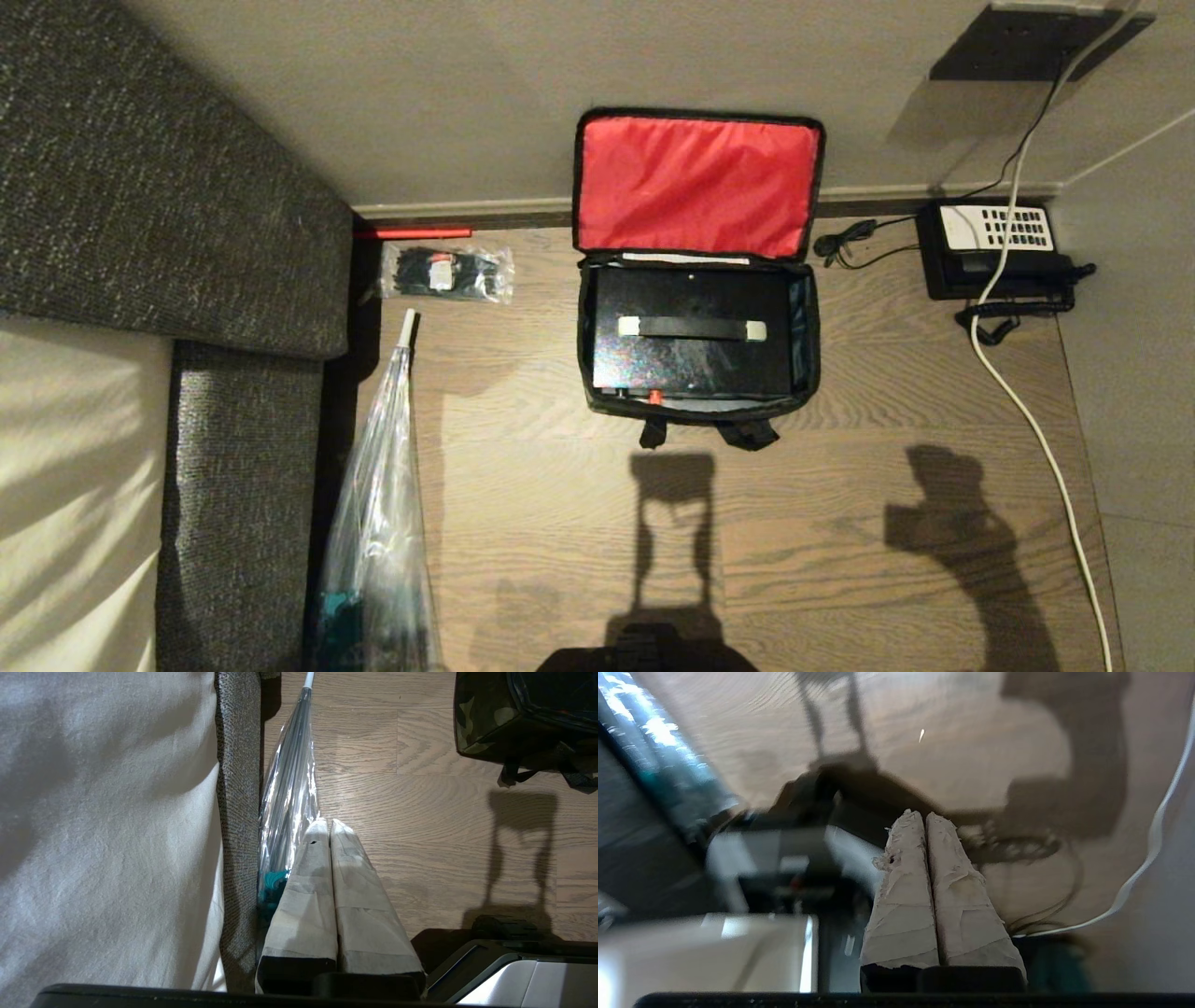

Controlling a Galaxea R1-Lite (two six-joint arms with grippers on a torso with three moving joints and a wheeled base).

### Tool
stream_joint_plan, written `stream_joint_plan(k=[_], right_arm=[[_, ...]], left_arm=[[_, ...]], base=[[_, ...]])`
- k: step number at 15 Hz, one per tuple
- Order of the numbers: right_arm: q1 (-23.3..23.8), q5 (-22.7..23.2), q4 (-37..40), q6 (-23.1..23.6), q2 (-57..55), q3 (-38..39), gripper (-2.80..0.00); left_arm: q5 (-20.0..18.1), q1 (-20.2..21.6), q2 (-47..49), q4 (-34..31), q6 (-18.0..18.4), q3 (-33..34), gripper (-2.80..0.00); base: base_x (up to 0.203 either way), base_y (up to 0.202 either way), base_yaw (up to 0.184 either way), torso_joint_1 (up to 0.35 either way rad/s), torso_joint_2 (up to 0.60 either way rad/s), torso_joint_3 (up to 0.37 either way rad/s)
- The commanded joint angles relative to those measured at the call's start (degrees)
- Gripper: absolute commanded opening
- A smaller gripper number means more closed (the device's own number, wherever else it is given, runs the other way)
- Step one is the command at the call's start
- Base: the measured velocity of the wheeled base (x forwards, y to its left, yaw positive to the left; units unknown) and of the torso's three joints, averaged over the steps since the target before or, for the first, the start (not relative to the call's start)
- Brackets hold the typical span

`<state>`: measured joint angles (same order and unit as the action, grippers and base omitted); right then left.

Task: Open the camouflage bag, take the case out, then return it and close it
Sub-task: Grip the handle

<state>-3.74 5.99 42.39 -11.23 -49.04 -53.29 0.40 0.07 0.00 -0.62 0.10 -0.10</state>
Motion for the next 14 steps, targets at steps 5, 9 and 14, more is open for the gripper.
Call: stream_joint_plan(k=[5,9,14], right_arm=[[-20.50,-13.80,-37.06,7.65,-55.59,-16.50,-2.80],[-31.13,-17.90,-47.76,15.80,-62.85,-18.79,0.00],[-31.73,-28.98,-56.13,40.17,-61.35,-13.62,0.00]], left_arm=[[0.03,0.01,-0.08,0.01,-0.01,0.01,-2.80],[0.04,0.01,-0.09,0.01,-0.09,0.01,-2.80],[0.04,0.01,-0.08,0.01,-0.03,0.01,-2.80]], base=[[0.000,0.000,0.000,0.000,0.00,0.000],[0.000,0.000,0.000,0.000,0.00,0.000],[0.000,0.000,0.000,0.000,0.00,0.000]])
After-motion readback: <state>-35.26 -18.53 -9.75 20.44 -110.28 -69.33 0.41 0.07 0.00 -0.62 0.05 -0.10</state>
